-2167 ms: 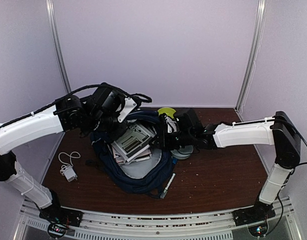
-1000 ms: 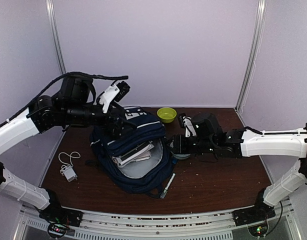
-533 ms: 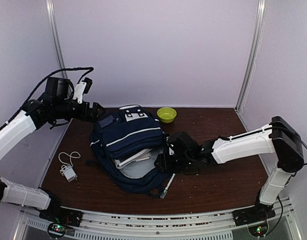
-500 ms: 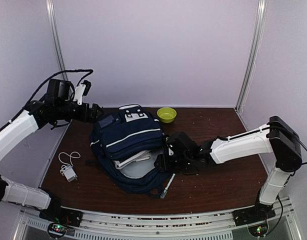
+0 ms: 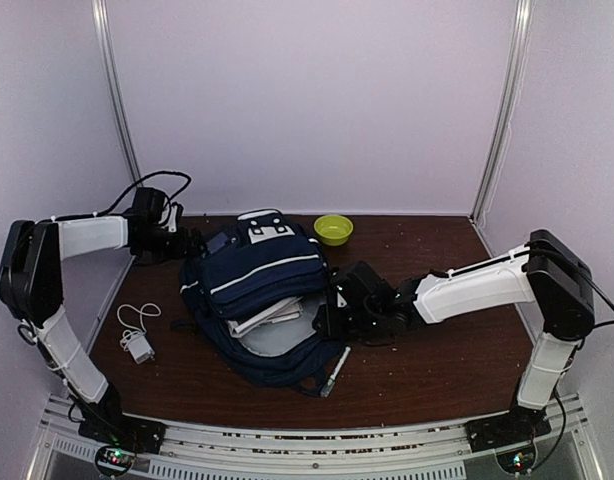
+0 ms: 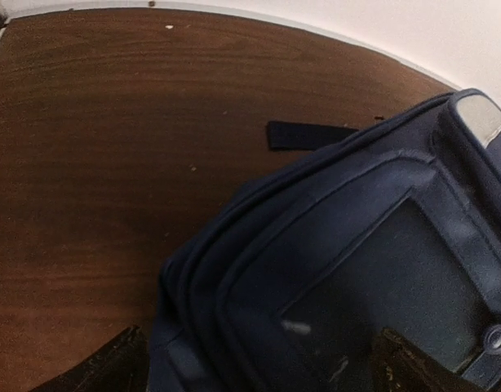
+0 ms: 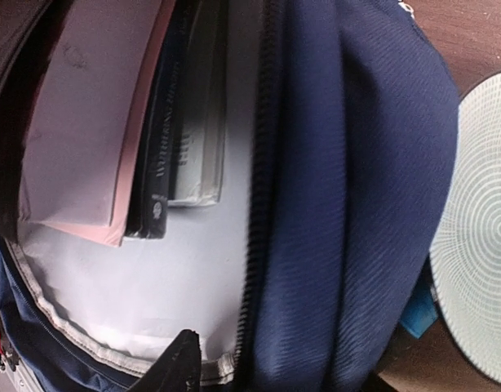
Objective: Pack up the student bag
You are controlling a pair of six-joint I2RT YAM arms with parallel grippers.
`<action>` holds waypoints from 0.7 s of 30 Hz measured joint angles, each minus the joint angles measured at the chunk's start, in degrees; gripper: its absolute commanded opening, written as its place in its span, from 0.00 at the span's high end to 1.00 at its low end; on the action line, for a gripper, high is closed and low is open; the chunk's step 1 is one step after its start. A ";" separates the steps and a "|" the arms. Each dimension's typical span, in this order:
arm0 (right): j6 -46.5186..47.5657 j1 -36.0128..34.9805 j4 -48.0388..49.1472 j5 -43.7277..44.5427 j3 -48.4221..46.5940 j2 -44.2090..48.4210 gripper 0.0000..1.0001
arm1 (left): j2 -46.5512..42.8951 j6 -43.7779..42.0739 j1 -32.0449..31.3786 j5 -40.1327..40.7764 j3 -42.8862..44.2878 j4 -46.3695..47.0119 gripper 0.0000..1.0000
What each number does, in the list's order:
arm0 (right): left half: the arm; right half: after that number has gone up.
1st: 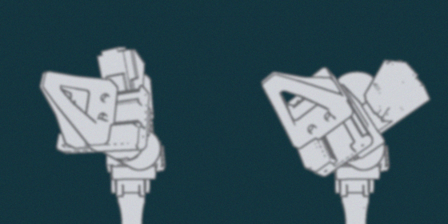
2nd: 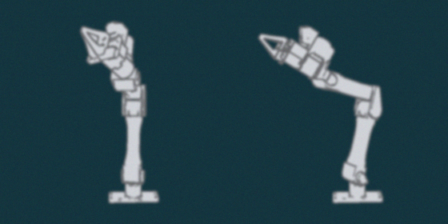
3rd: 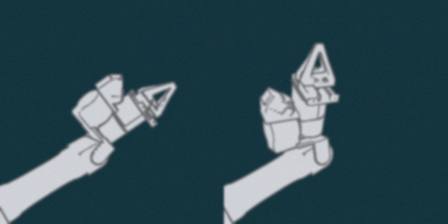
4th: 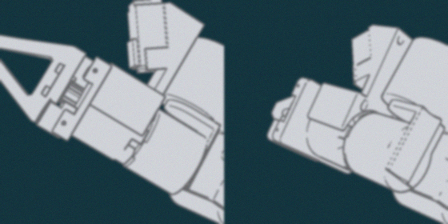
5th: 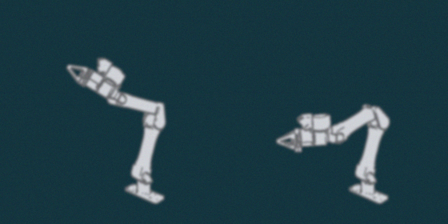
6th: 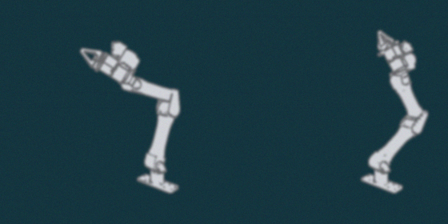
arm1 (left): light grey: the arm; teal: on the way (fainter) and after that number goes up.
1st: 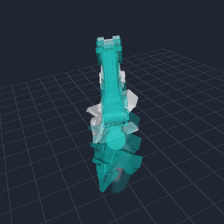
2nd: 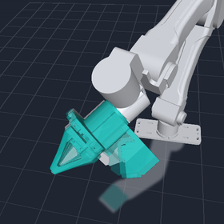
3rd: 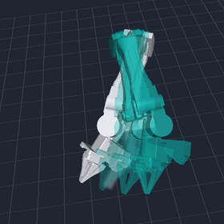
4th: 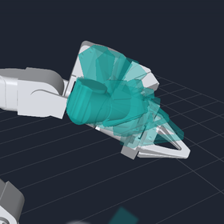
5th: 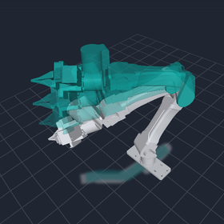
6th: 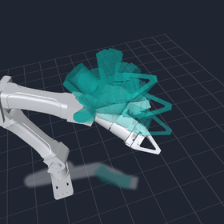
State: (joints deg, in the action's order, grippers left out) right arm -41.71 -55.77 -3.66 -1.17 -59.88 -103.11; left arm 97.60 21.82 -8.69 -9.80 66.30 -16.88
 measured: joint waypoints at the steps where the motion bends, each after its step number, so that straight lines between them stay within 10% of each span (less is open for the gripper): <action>1: 0.13 0.33 0.00 -0.24 -0.04 -0.09 0.53 | 1.49 0.42 0.00 -1.51 0.92 1.40 0.07; 13: 1.07 5.53 1.22 -4.17 -3.69 -3.34 0.56 | 2.84 5.33 0.81 -7.15 -5.86 13.27 0.23; 21: 0.76 8.94 -0.48 -8.90 -15.06 -12.07 0.57 | -15.04 12.46 -1.33 -1.95 -27.36 22.97 0.25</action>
State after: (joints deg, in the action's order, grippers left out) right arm -40.95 -46.83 -4.14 -10.07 -74.94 -115.18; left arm 82.56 34.28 -10.02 -11.75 38.94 6.09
